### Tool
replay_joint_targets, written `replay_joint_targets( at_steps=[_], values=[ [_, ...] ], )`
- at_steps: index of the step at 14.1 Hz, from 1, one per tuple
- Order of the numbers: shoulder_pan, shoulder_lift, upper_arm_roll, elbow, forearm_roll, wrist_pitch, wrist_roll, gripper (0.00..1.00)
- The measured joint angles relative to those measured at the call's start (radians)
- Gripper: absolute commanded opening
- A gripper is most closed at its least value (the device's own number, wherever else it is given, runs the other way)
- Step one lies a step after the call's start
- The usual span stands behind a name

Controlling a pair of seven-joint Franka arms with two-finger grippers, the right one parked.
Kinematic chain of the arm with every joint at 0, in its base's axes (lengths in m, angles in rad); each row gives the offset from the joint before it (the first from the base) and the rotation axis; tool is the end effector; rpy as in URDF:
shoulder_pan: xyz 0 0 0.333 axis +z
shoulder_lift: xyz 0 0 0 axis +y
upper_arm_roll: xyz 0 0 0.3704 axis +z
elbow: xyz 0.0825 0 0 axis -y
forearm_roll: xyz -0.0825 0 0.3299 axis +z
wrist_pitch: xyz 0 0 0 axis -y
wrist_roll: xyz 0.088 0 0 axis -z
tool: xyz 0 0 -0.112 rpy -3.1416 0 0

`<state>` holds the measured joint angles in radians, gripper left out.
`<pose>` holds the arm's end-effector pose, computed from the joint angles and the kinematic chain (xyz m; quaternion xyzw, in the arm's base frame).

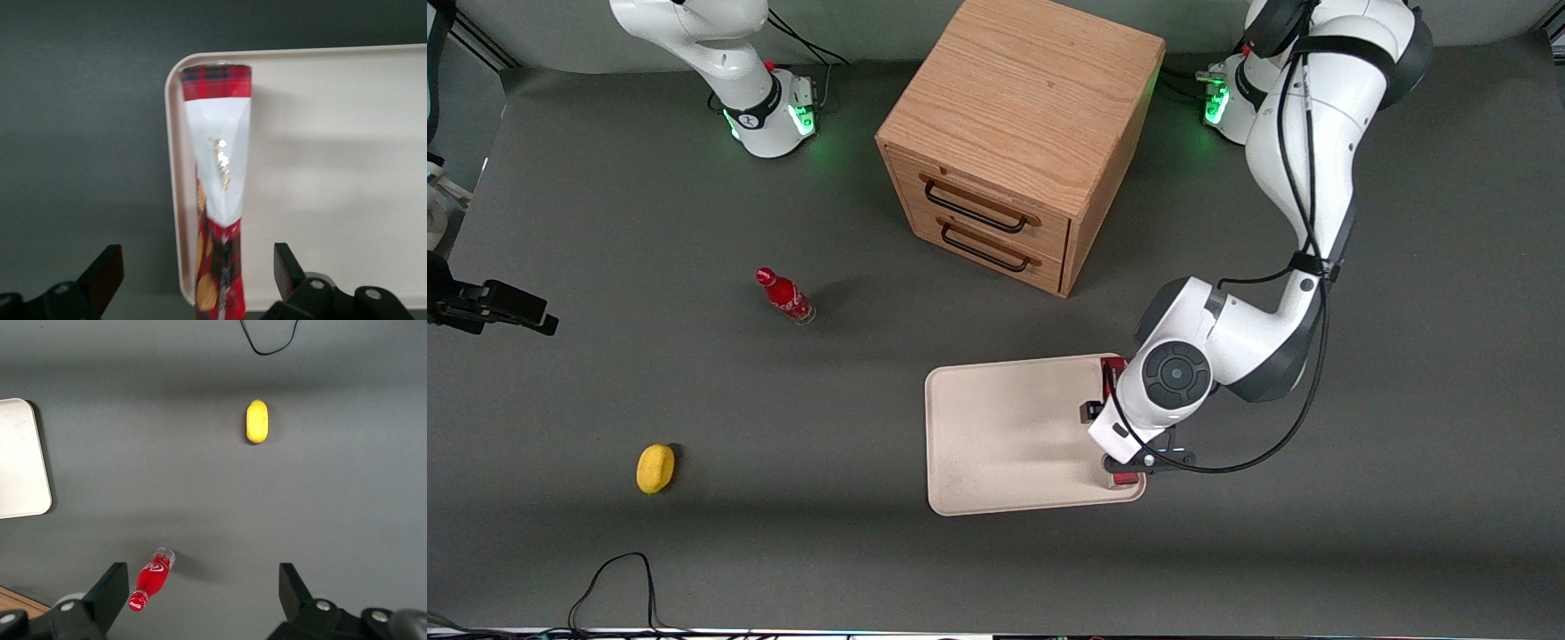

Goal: Place red cookie box on tray

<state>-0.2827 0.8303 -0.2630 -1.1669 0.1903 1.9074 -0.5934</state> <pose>0.6719 -0.3142 0.3522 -0.9991 -0.0275 0.0320 0.0096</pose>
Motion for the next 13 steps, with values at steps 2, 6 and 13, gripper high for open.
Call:
replay_joint_targets(
  at_steps=[2,6,13],
  values=[
    [0.005,-0.065,0.000,-0.013,0.000,-0.057,0.001,1.00],
    [0.079,-0.325,0.000,-0.223,-0.027,-0.105,0.143,1.00],
    [0.276,-0.828,0.079,-0.636,-0.109,-0.211,0.424,1.00]
  ],
)
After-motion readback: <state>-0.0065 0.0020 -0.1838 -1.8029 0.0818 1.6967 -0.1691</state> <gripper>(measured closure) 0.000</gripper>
